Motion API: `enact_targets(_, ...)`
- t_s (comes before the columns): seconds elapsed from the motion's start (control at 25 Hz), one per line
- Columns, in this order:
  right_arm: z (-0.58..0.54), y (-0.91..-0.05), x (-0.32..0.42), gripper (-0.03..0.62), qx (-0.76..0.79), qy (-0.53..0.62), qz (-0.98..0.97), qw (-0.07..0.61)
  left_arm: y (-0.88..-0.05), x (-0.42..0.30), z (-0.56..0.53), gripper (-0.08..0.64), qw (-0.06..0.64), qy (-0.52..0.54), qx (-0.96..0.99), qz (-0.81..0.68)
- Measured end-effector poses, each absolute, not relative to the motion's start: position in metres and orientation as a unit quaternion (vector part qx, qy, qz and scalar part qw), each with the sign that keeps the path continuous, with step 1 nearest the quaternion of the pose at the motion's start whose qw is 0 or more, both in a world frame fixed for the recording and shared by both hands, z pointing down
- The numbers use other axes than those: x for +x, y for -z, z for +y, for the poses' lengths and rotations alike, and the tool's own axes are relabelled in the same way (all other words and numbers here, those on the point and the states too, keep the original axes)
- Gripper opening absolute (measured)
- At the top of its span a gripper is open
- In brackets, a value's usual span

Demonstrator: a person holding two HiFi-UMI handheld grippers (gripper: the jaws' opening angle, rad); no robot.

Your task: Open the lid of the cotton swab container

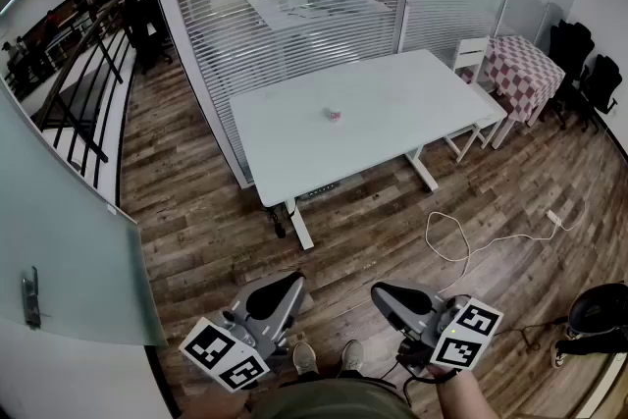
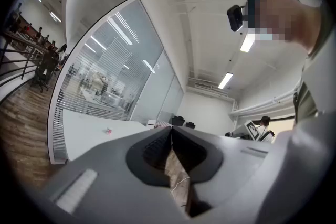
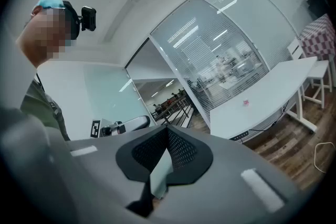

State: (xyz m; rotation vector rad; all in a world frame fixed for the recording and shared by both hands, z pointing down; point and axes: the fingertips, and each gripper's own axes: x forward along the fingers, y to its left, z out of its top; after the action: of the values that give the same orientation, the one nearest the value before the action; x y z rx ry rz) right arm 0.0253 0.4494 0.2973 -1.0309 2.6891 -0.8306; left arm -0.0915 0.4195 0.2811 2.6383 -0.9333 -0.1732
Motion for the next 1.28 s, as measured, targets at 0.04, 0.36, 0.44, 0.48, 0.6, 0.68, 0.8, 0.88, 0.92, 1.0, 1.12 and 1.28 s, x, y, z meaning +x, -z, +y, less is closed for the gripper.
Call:
enact_targets(0.04,0.449,-0.299,0.024,0.009,-0.343,0.276,0.895,0.072,-0.283,-0.092,0.419,0.009,0.168,0.060,0.928,-0.328)
enact_targets(0.36,0.449,-0.305,0.026,0.009,-0.340,0.280,0.895,0.072,-0.289,-0.085,0.419,0.009,0.168,0.056,0.928,-0.329)
enact_targets(0.44,0.449,-0.304,0.029,0.009,-0.341,0.278,0.895,0.073,-0.289,-0.083,0.420,0.009,0.168,0.054,0.927,-0.330)
enact_targets(0.48,0.448,-0.304,0.030,0.009,-0.343,0.276,0.895,0.072,-0.289,-0.082,0.420,0.009,0.168,0.053,0.927,-0.330)
enact_targets(0.6,0.446,-0.303,0.037,0.009,-0.344,0.274,0.895,0.074,-0.290,-0.076,0.419,0.009,0.168,0.049,0.926,-0.335)
enact_targets(0.68,0.444,-0.303,0.045,0.009,-0.343,0.276,0.895,0.078,-0.291,-0.070,0.418,0.009,0.166,0.047,0.925,-0.338)
enact_targets(0.8,0.443,-0.306,0.058,0.009,-0.341,0.278,0.894,0.080,-0.293,-0.060,0.418,0.009,0.164,0.043,0.924,-0.344)
enact_targets(0.88,0.442,-0.308,0.067,0.009,-0.340,0.279,0.895,0.080,-0.294,-0.053,0.418,0.009,0.163,0.043,0.923,-0.347)
enact_targets(0.92,0.442,-0.308,0.072,0.009,-0.339,0.279,0.895,0.080,-0.294,-0.049,0.418,0.009,0.161,0.043,0.922,-0.348)
enact_targets(1.0,0.441,-0.309,0.081,0.009,-0.339,0.279,0.895,0.081,-0.294,-0.041,0.419,0.009,0.158,0.043,0.922,-0.349)
enact_targets(1.12,0.441,-0.310,0.094,0.009,-0.339,0.278,0.895,0.084,-0.295,-0.030,0.420,0.009,0.154,0.043,0.923,-0.350)
enact_targets(1.28,0.441,-0.310,0.108,0.009,-0.338,0.277,0.896,0.082,-0.296,-0.018,0.420,0.009,0.153,0.043,0.922,-0.352)
